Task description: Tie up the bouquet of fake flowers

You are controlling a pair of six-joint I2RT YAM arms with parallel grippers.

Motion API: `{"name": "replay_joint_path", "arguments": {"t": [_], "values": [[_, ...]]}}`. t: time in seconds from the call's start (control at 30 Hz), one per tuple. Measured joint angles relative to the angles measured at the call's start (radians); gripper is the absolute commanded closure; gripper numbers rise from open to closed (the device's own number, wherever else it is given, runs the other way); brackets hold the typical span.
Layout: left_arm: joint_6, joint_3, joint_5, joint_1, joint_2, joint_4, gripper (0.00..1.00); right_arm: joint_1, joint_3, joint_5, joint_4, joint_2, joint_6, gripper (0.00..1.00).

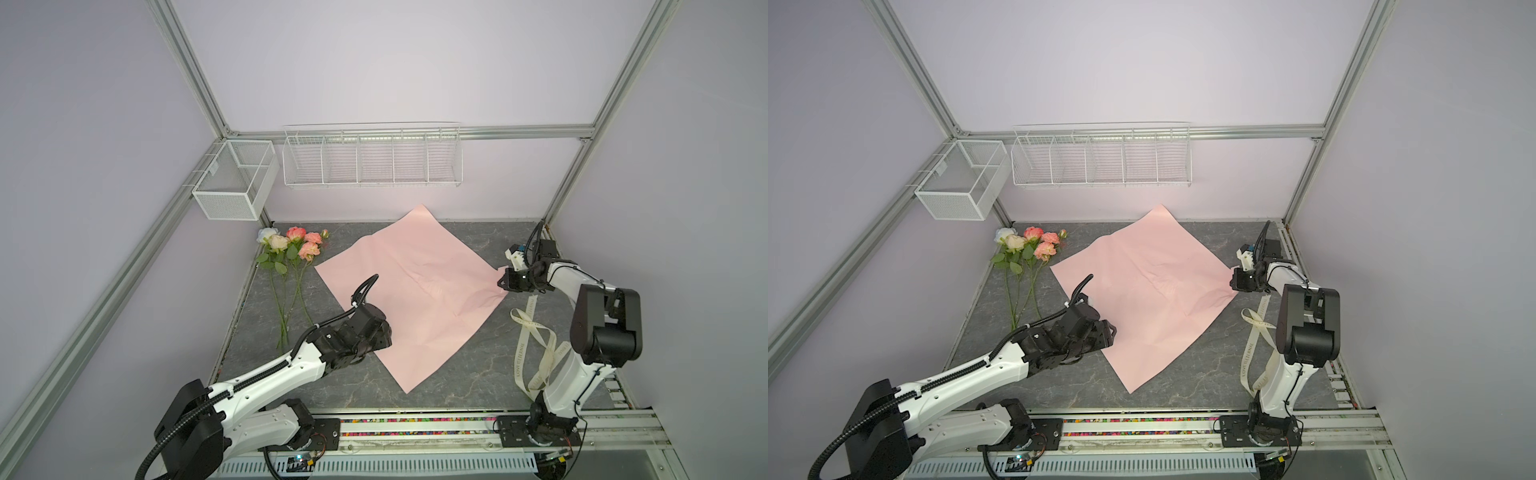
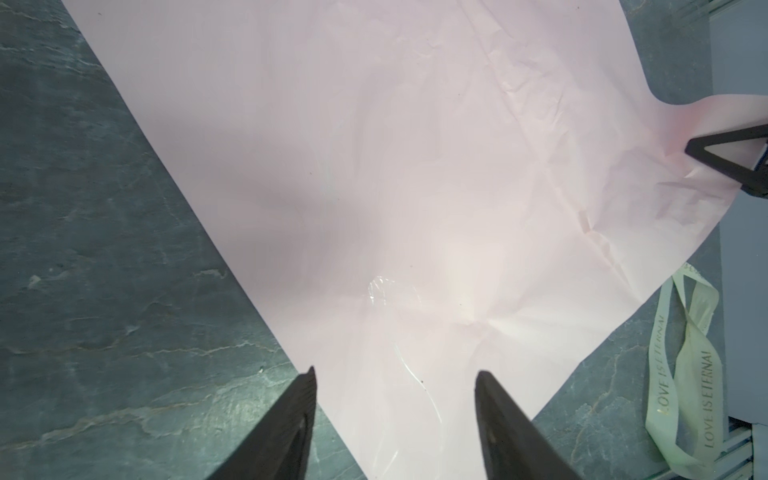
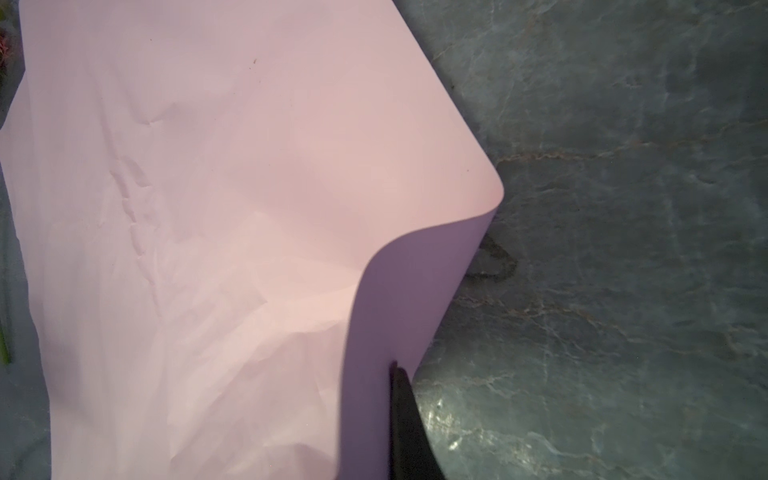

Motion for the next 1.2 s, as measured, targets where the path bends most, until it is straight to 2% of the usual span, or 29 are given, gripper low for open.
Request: {"name": "replay_joint_path", "arguments": {"t": [0.1,0.2,0.33,0.5,0.6,0.67,0.7,0.83,0.97,1.07,1.2], "values": [[0.003,0.000,-0.001,0.000,-0.001,-0.006,0.39,-0.011,0.011,0.000,-0.003,0.002,-0.012,0.94],[0.006,0.000,-0.001,0.002,-0.001,-0.008,0.38,-0.013,0.025,0.008,-0.005,0.017,-0.015,0.89],[0.006,0.000,-0.001,0.002,-0.001,-0.008,0.38,-0.013,0.036,-0.002,-0.019,0.041,0.000,0.66],[0.010,0.002,0.001,0.003,0.004,-0.008,0.38,-0.013,0.040,0.039,-0.046,0.042,0.055,0.51],[0.014,0.002,0.002,0.003,0.007,-0.008,0.38,-0.015,0.027,0.099,-0.047,0.005,0.114,0.36],[0.015,0.002,0.002,0.003,0.008,-0.008,0.38,-0.019,0.008,0.129,-0.049,-0.049,0.150,0.33],[0.018,0.002,0.002,0.004,0.008,-0.007,0.38,-0.023,0.002,0.148,-0.053,-0.085,0.172,0.20],[0.029,0.002,0.003,0.008,0.008,-0.008,0.37,-0.035,-0.011,0.210,-0.063,-0.207,0.243,0.20],[0.032,0.002,0.003,0.017,0.008,-0.007,0.36,-0.034,-0.128,0.148,-0.014,-0.317,0.328,0.24],[0.032,0.002,0.006,0.031,0.003,-0.008,0.36,0.023,-0.230,0.087,0.003,-0.358,0.392,0.29],[0.032,-0.006,0.027,0.070,-0.031,-0.004,0.34,0.183,-0.340,0.036,0.040,-0.376,0.459,0.31]]}}
